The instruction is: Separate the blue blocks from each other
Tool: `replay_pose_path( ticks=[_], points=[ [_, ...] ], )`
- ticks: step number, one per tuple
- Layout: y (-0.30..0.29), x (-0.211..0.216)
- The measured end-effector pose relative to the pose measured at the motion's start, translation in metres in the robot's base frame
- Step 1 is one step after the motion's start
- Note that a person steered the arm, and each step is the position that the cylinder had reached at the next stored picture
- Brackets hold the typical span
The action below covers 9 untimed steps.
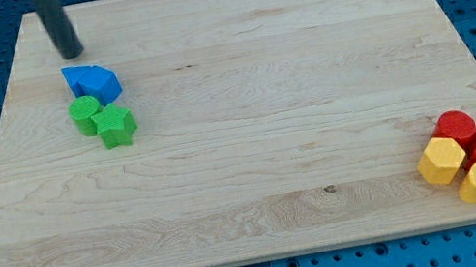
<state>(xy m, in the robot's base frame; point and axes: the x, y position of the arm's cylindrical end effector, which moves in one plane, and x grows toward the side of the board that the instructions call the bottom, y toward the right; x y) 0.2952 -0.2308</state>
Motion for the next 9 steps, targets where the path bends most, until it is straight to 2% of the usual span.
replay_pose_path(
  ticks=[1, 2, 4, 7, 8, 9],
  points=[
    [-0.037, 0.001],
    [-0.040, 0.027],
    [-0.005, 0.072],
    [0.100, 0.079],
    [0.103, 0.073],
    [0.073, 0.059]
  ],
)
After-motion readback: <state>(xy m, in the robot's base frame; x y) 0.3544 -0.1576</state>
